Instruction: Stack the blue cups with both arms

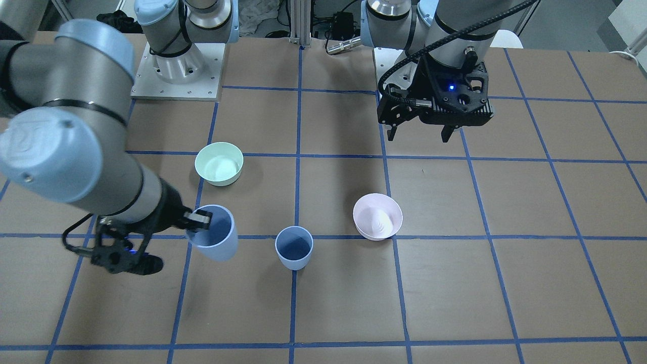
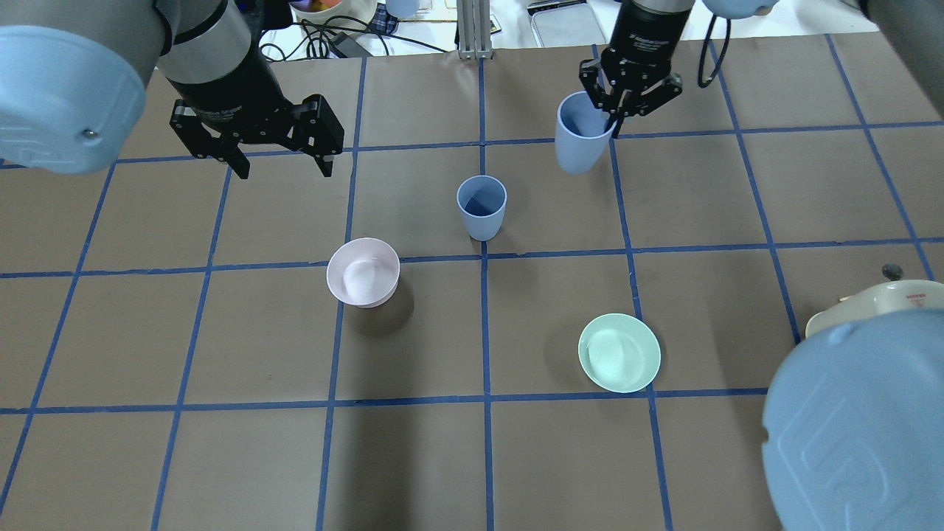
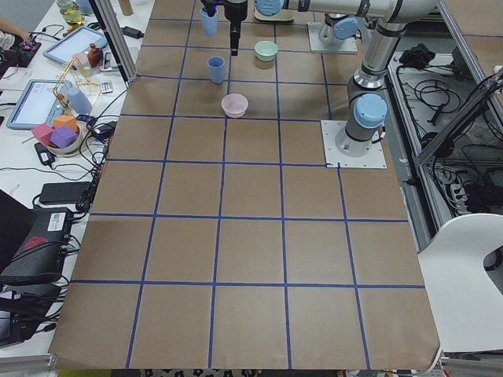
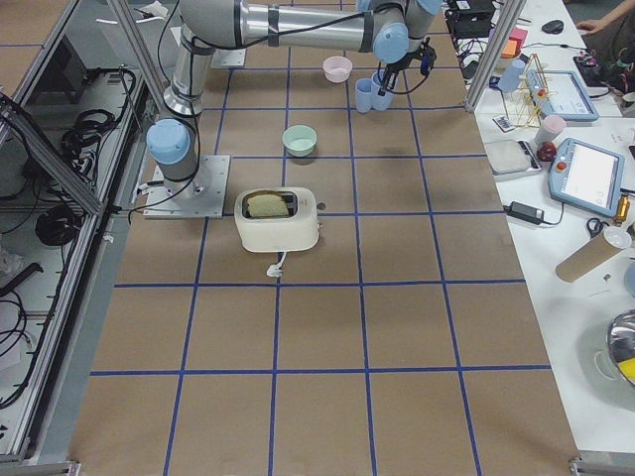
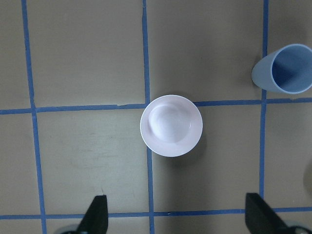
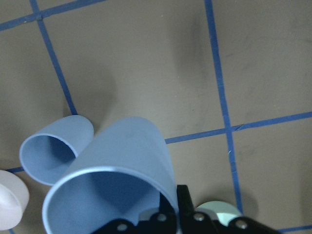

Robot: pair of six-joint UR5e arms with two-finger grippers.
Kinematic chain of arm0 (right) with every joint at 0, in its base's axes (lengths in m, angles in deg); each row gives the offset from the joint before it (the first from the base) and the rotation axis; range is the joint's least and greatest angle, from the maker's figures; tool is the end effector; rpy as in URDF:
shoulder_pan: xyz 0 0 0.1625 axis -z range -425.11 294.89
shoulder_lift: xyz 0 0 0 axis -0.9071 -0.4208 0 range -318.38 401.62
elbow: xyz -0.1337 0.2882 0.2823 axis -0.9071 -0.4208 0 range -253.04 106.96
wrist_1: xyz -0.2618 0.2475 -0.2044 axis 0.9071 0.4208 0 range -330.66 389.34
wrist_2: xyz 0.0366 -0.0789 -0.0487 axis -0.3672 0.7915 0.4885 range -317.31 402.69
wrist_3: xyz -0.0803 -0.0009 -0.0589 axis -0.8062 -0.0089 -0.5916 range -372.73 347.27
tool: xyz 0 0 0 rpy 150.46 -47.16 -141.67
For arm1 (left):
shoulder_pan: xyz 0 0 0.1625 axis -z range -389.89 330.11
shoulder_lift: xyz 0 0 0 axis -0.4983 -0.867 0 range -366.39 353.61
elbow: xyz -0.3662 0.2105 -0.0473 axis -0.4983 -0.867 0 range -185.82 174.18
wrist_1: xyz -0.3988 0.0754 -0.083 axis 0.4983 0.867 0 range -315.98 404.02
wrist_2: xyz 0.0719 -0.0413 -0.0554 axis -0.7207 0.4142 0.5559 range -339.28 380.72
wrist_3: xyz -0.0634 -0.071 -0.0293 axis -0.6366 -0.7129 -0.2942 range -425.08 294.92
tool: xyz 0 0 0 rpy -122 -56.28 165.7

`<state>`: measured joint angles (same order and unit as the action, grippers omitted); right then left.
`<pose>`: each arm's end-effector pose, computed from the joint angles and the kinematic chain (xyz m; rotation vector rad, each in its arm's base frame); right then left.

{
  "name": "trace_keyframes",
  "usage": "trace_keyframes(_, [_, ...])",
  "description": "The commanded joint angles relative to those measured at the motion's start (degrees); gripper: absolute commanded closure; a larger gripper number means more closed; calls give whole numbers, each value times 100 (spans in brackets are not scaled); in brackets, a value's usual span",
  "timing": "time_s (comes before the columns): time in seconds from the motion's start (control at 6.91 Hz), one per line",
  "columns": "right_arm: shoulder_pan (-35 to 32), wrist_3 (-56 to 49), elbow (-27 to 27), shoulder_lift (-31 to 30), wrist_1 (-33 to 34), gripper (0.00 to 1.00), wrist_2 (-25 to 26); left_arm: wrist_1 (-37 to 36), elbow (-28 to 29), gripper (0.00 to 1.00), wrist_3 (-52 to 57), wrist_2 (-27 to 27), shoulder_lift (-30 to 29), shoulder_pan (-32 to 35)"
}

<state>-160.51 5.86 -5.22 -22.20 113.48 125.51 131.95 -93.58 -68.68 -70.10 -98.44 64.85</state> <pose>0.2072 -0.6434 0.4022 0.3656 3.0188 0.2961 -0.1736 -0.4984 0.4931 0.0305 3.1293 -0.0632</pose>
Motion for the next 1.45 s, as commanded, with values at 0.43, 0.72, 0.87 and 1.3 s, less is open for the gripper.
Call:
trace_keyframes(0.43, [-1025, 1622, 2, 133, 58, 100, -231, -22, 4, 0, 0, -5, -15, 1])
trace_keyframes(0.72, [-1025, 1622, 3, 308, 407, 100, -231, -13, 4, 0, 0, -14, -15, 1])
trace_keyframes(0.87, [-1025, 1631, 11, 352, 410, 100, -214, -13, -5, 0, 0, -14, -15, 1])
trace_keyframes(1.3, [-1025, 1570, 46, 371, 437, 100, -162, -22, 13, 0, 0, 12, -23, 1])
